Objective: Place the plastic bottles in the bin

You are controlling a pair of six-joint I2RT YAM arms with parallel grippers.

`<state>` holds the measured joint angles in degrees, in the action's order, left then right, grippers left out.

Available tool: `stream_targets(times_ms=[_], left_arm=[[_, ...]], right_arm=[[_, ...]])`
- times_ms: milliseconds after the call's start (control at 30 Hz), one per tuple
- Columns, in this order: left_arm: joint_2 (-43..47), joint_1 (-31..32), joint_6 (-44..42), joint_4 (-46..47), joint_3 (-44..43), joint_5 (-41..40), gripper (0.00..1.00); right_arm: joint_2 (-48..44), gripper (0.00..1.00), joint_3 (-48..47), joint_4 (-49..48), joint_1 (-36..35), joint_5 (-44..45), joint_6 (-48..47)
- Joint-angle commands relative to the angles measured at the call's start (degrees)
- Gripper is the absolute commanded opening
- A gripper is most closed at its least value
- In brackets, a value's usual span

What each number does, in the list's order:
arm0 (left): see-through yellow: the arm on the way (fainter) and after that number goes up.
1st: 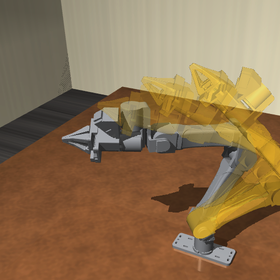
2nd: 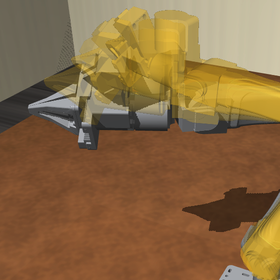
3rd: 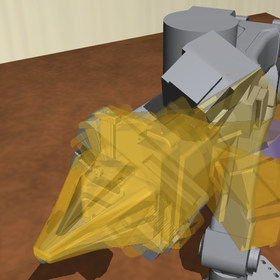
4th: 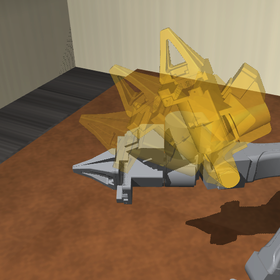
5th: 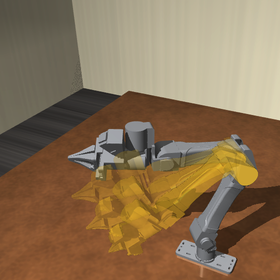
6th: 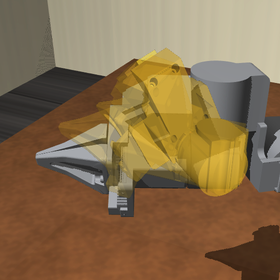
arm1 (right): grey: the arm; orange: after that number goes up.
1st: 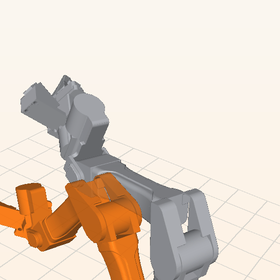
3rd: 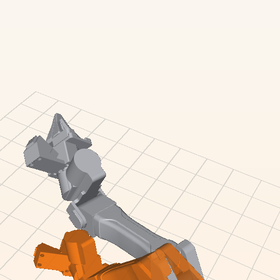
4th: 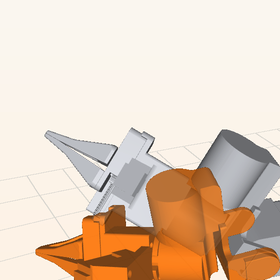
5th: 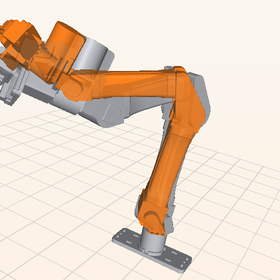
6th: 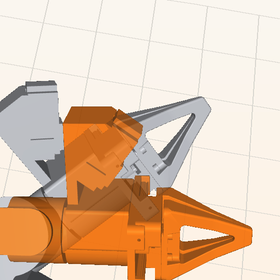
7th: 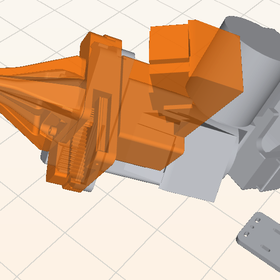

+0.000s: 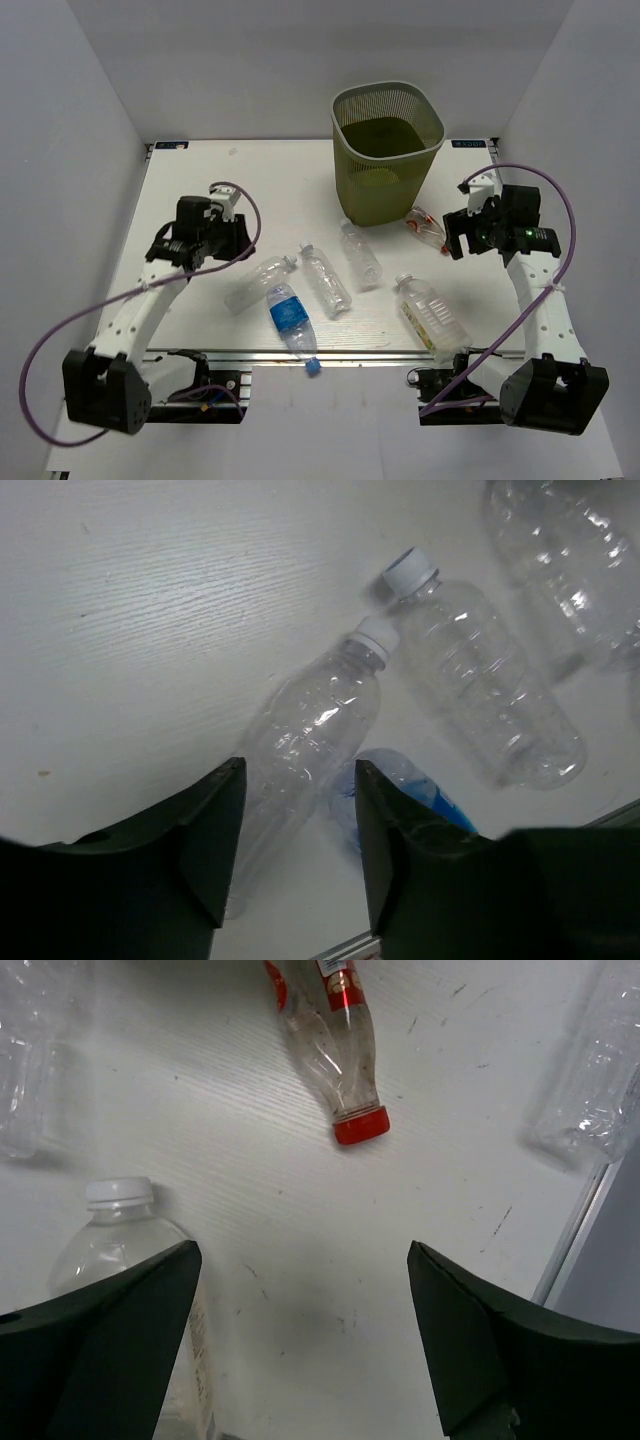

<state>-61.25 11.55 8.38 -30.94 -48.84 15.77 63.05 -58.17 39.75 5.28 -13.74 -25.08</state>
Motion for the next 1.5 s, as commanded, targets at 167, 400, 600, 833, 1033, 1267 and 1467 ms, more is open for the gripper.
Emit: stream_targets(times_ms=[167, 400, 600, 833, 1033, 1267, 1467], left_arm=[[-10.3, 2.5, -6.4, -3.6, -9.3, 1.3, 0.86], [-10.3, 4.9, -8.6, -3.1, -6.3, 0.8, 0.88], [-9.1, 6.0, -7.4, -3.7, -4.2, -1.1, 0.89], [-6.9, 7.1, -6.3, -3.1, -1.8, -2.8, 0.89], [-8.3, 8.2, -7.5, -2.5, -1.8, 0.2, 0.89], [-9.5, 9.9, -12.9, -1.9, -4.2, 3.0, 0.92], [-17.3, 11.7, -14.9, -5.8, -7.6, 0.4, 0.93]], right_arm=[[1.5, 0.9, 5.0, -6.7, 0.8, -2.1, -5.1], [4.7, 0.9, 17.0, -26.2, 0.3, -20.6, -17.9], [16.4, 0.87, 11.9, -35.7, 0.3, -14.0, -20.7], [23.2, 0.87, 8.4, -38.9, 0.4, -9.7, -20.0], [33.5, 0.87, 2.0, -32.6, 0.5, -12.5, -26.2], [40.5, 0.85, 0.2, -28.2, 0.1, -14.6, -29.3], [45.2, 0.23, -6.0, -18.5, 0.3, -15.2, -33.9]])
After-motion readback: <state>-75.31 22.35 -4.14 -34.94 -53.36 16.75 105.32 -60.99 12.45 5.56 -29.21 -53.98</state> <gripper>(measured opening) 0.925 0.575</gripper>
